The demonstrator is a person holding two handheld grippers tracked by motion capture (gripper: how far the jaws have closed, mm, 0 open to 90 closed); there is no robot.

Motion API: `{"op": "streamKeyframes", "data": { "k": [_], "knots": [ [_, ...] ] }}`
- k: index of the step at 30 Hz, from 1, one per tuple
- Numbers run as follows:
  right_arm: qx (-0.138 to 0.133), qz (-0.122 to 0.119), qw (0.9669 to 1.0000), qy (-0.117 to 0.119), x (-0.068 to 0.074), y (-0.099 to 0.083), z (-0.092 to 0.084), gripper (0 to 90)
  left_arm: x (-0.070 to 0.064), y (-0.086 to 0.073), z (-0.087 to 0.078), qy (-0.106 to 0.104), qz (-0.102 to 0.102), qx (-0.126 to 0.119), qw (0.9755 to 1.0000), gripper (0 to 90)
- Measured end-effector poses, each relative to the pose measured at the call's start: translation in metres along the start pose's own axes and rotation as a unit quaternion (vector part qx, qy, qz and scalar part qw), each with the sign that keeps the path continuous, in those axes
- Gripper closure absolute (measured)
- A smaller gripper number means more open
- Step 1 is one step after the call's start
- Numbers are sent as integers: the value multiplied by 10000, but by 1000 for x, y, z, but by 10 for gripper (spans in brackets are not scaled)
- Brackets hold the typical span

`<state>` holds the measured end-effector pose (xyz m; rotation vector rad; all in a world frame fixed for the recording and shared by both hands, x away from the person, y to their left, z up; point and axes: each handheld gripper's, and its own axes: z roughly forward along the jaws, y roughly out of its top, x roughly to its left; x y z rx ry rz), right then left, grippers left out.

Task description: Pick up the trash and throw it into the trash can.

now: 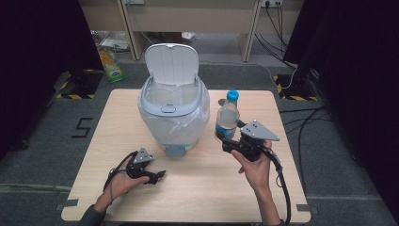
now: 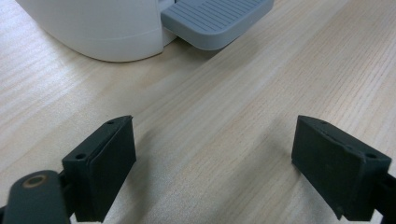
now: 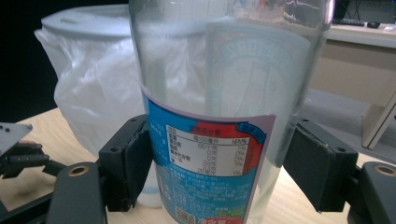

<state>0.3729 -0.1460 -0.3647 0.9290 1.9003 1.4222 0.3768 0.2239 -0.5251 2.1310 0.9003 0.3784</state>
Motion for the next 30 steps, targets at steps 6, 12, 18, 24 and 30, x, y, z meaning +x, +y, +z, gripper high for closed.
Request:
{"op": "streamKeyframes", "data": {
  "k": [6,12,18,24,30],
  "knots": [
    [-27,-84,10000,0,2,15,-1,275,0,0,0,-1,0,6,10000,128],
    [-41,-124,9999,16,3,29,2,275,0,0,0,0,-1,11,10000,128],
    [-51,-137,9999,85,6,41,5,275,0,0,-1,-2,5,36,10000,128],
    [-66,-124,9998,148,7,50,8,275,0,0,-1,-3,5,35,10000,129],
    [-96,-165,9997,174,8,59,11,275,0,0,0,-1,-4,22,10000,128]
  ]
}}
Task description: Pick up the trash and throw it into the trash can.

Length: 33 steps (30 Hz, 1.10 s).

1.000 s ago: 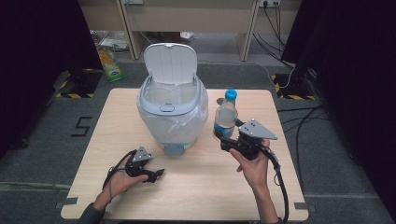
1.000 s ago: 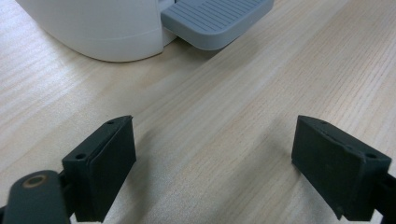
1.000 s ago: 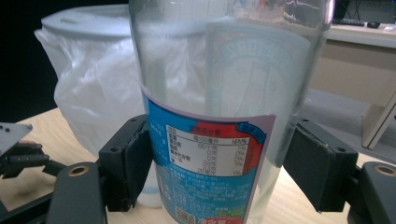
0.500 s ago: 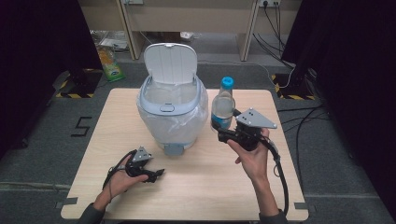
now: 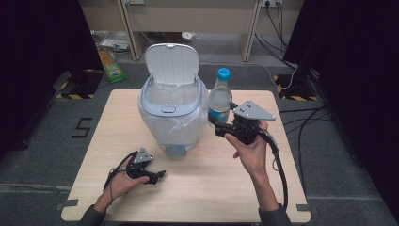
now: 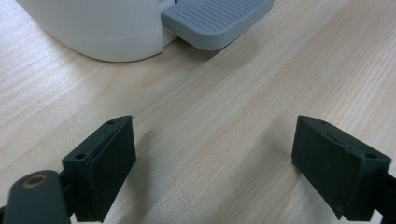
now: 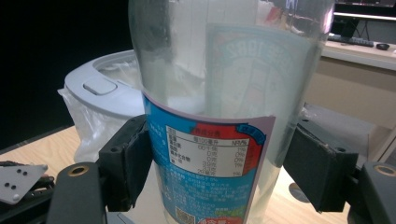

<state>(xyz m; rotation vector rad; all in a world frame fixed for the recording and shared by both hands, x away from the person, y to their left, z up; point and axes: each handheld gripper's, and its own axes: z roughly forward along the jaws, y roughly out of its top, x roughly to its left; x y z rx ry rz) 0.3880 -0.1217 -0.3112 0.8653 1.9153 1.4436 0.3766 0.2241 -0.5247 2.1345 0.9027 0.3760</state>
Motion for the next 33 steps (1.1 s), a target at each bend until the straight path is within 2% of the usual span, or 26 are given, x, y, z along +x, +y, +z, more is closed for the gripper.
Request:
{"op": "streamKeyframes", "data": {
  "k": [16,28,33],
  "knots": [
    [-84,-40,9999,144,2,34,15,275,1,0,0,-8,7,9,10000,128],
    [-129,-75,9994,309,8,66,37,275,0,0,0,-2,9,15,10000,128],
    [-105,-38,9992,371,12,72,49,275,0,0,0,-8,4,17,10000,128]
  ]
}}
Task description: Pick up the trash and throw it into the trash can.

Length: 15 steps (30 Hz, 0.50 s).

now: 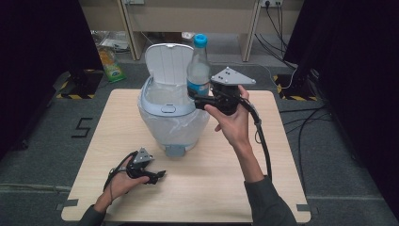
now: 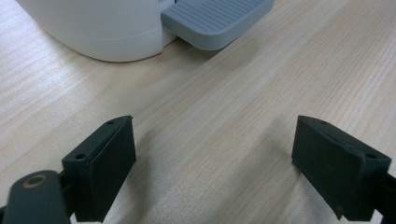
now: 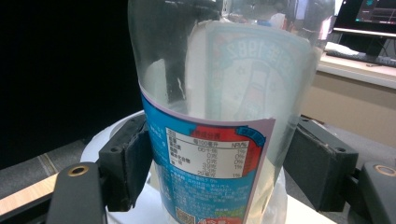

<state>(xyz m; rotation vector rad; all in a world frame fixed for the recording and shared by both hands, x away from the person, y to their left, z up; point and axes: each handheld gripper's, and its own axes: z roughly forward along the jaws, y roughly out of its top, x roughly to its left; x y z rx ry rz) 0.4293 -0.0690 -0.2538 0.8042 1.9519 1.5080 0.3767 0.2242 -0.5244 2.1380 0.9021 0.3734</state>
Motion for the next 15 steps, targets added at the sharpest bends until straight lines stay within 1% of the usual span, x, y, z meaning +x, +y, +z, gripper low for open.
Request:
{"op": "streamKeyframes", "data": {
  "k": [2,3,5,6,9,11,12,13,15],
  "knots": [
    [2,-15,10000,14,0,1,3,275,0,0,0,-1,0,0,10000,128],
    [20,-6,10000,40,2,2,9,275,0,0,0,6,2,-2,10000,128],
    [15,-6,10000,55,2,2,12,275,0,0,0,10,5,-2,10000,128],
    [46,3,9999,94,4,3,18,275,0,0,0,12,11,-3,10000,128],
    [90,-75,9999,91,7,6,27,275,0,0,0,8,14,-1,10000,126],
    [98,-75,9999,110,8,7,30,275,0,0,0,6,13,-1,10000,126],
    [92,-68,9998,141,10,11,36,275,0,0,0,6,15,0,10000,126],
    [92,-68,9998,141,10,11,36,275,0,0,0,6,15,0,10000,126],
    [121,-73,9997,195,14,14,46,275,0,0,0,5,15,-3,10000,126]
  ]
}}
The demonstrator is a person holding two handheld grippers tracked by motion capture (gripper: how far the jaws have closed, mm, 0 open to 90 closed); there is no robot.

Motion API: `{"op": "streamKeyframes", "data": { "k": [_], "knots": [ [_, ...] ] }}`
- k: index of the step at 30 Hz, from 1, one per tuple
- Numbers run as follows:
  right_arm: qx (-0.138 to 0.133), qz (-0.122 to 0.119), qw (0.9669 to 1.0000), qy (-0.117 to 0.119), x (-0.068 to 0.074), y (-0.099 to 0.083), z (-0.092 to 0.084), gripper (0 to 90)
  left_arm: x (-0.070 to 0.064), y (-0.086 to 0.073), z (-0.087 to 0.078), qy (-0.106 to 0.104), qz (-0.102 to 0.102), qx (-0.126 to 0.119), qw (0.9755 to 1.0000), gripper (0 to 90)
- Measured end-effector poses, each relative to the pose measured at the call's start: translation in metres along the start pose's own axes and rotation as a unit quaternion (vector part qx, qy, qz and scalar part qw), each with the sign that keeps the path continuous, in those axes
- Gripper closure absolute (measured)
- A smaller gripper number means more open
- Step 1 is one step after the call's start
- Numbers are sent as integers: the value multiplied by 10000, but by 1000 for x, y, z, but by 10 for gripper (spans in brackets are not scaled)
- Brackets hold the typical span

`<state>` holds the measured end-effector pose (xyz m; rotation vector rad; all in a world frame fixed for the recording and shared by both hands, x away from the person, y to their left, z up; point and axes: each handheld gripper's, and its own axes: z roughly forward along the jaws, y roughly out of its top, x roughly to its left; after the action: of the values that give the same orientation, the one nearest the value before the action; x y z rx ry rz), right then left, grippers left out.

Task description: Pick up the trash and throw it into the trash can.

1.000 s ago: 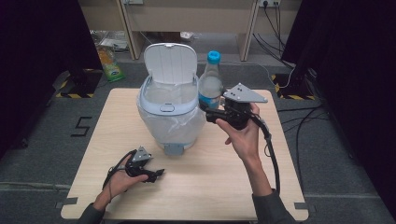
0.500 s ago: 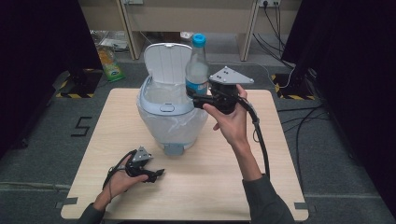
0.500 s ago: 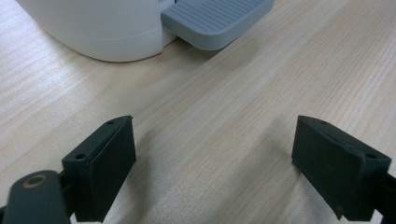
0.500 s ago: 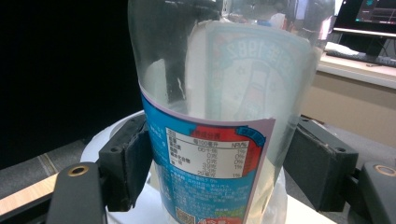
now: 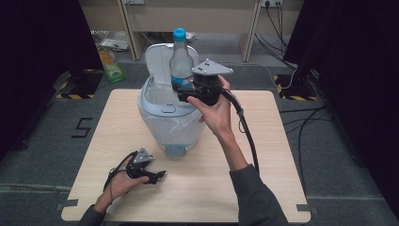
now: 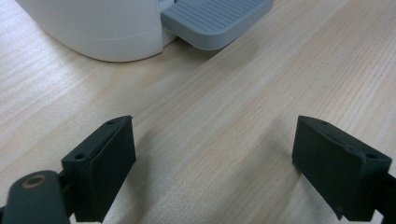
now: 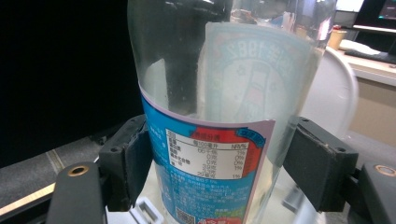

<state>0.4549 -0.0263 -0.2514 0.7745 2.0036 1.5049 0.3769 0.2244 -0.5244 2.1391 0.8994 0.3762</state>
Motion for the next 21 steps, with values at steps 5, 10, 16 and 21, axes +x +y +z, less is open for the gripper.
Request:
{"op": "streamKeyframes", "data": {
  "k": [5,10,16,21],
  "knots": [
    [118,-16,9999,91,5,0,17,275,0,0,0,-19,-25,-7,10000,126],
    [244,11,9996,122,5,-4,29,275,0,0,0,-23,-27,-7,10000,126],
    [473,73,9988,134,-1,-12,41,275,1,0,0,-36,-34,-18,10000,126],
    [614,209,9977,191,-2,-19,45,274,0,0,0,5,19,23,10000,124]
  ]
}}
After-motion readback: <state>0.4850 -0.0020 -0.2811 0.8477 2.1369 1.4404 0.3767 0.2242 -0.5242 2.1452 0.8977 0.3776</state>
